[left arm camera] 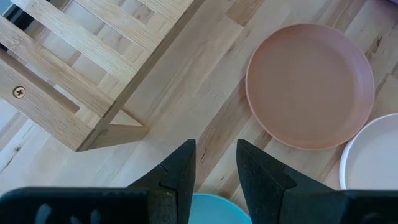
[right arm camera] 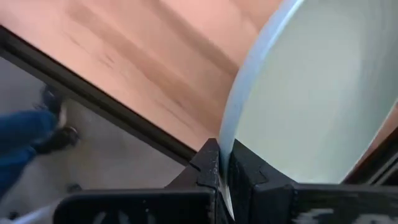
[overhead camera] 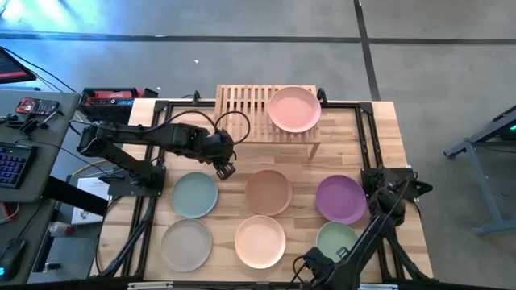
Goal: Place and stack plates onto a shelf
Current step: Stack the green plate on top of the orange on the shelf
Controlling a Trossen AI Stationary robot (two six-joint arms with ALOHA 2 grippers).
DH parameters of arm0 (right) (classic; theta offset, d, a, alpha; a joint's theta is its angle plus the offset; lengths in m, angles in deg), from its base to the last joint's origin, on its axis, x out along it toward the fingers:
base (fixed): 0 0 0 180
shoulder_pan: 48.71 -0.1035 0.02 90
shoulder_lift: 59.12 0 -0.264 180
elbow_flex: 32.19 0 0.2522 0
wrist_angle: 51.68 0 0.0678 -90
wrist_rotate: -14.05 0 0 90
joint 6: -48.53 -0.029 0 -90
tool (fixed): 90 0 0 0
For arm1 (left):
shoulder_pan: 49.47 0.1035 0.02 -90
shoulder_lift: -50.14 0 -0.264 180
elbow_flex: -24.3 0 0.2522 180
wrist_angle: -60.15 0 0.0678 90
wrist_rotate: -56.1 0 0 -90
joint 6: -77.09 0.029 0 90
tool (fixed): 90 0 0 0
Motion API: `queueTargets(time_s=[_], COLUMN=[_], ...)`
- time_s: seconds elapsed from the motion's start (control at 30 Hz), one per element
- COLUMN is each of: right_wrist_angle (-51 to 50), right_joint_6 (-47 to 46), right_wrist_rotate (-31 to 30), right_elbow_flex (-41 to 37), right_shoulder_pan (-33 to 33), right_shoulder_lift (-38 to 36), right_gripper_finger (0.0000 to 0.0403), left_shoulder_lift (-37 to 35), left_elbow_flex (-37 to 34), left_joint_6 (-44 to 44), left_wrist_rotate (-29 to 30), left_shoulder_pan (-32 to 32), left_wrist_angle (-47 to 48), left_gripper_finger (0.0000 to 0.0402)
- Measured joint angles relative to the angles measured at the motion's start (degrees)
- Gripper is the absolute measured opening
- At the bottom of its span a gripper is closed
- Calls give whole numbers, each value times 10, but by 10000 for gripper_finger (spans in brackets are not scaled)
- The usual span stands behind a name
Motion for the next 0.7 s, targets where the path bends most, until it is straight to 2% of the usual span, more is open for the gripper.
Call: queueTargets(time_s=[0.37, 0.7], right_wrist_angle=[-2, -2], right_joint_6=[9, 149], right_wrist_rotate=[-184, -304], right_elbow_flex=[0, 0], right_shoulder_pan=[15, 82], right_shoulder_lift=[-69, -135], right_gripper_finger=[0, 0], left_shoulder_lift=[0, 0], left_elbow_flex=[0, 0], left_joint_6=[-23, -3], left_wrist_rotate=[-2, -1], left_shoulder_pan=[-3, -3], left_wrist_angle=[-1, -1], left_gripper_finger=[106, 106])
